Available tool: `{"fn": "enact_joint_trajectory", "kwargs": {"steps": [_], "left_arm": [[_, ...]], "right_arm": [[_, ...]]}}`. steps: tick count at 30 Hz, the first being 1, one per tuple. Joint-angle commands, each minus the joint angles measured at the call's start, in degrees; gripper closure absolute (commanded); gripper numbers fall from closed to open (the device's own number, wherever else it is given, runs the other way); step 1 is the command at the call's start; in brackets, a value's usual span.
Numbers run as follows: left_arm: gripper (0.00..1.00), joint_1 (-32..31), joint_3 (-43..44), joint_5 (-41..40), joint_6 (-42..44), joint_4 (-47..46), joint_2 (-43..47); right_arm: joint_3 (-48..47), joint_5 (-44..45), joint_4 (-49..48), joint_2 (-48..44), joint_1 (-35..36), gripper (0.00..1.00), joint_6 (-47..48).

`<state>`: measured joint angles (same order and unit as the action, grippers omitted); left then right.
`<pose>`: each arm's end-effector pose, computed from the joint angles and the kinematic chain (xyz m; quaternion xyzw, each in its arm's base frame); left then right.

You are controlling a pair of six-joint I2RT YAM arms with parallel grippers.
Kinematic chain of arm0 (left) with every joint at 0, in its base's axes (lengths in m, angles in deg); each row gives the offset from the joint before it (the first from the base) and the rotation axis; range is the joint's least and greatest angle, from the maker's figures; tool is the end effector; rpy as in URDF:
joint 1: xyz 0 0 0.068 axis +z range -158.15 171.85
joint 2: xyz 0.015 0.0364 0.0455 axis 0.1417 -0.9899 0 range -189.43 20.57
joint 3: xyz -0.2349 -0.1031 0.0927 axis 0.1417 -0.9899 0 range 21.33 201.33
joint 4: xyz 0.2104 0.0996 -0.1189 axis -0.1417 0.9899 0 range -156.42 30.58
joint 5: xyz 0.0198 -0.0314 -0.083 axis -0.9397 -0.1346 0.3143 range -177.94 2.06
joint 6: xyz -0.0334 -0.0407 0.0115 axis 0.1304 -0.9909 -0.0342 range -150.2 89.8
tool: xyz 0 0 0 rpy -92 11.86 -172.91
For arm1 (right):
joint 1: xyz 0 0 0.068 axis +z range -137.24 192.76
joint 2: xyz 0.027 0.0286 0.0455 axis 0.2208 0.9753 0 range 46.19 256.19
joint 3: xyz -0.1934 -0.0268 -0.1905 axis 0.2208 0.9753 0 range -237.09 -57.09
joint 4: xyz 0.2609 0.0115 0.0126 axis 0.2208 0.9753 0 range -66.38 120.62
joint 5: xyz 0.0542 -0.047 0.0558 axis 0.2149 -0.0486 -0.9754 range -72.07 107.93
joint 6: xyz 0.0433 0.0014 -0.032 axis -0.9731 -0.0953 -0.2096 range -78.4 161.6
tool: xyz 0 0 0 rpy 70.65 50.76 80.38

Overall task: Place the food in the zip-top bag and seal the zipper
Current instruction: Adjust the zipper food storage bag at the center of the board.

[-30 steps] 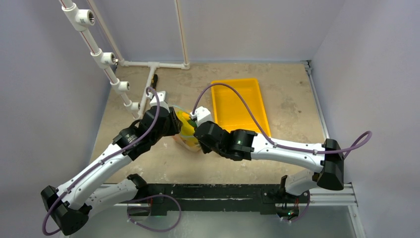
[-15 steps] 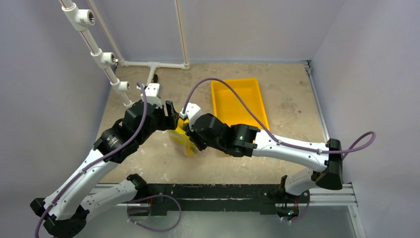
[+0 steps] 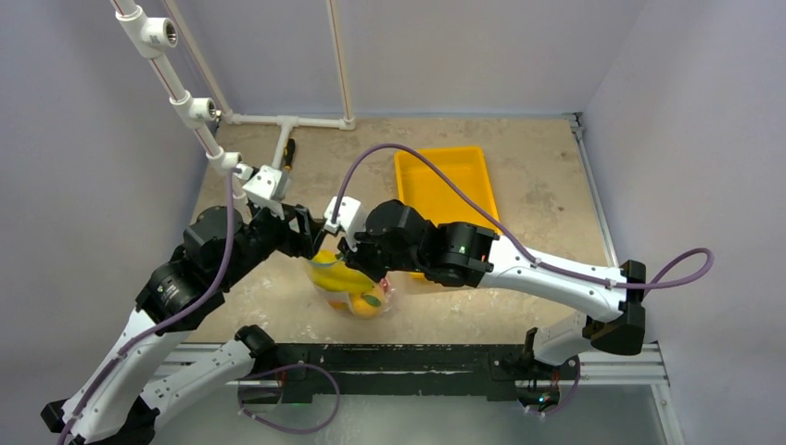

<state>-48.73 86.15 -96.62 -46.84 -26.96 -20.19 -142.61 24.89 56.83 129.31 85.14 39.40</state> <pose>0.0981 -0.0769 0.4115 0.1196 0.7855 -0.2365 0.5593 0.1024 0.3080 0.3898 -0.4744 0.7274 0.2567 0.4242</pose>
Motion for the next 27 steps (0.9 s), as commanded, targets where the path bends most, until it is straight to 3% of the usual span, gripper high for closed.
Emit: {"fn": "enact_joint_trajectory", "kwargs": {"steps": [1, 9, 14, 27], "left_arm": [[0.31, -0.20, 1.25, 7.21, 4.72, -3.16, 2.01], [0.35, -0.20, 1.03, 22.64, 8.62, -2.62, 4.45], [0.31, -0.18, 1.91, 35.71, 10.12, -1.07, 3.85], [0.27, -0.16, 3.49, 46.77, 12.61, 4.44, 3.59]], "right_arm": [[-5.99, -7.13, 1.04, -3.22, 0.31, 1.00, 7.14], [-10.35, -17.21, 4.14, -3.51, 0.31, 1.00, 13.72], [-12.53, -20.42, 4.68, -3.39, 0.31, 1.00, 15.79], [-14.42, -22.19, 4.94, -2.80, 0.31, 1.00, 15.35]]}}
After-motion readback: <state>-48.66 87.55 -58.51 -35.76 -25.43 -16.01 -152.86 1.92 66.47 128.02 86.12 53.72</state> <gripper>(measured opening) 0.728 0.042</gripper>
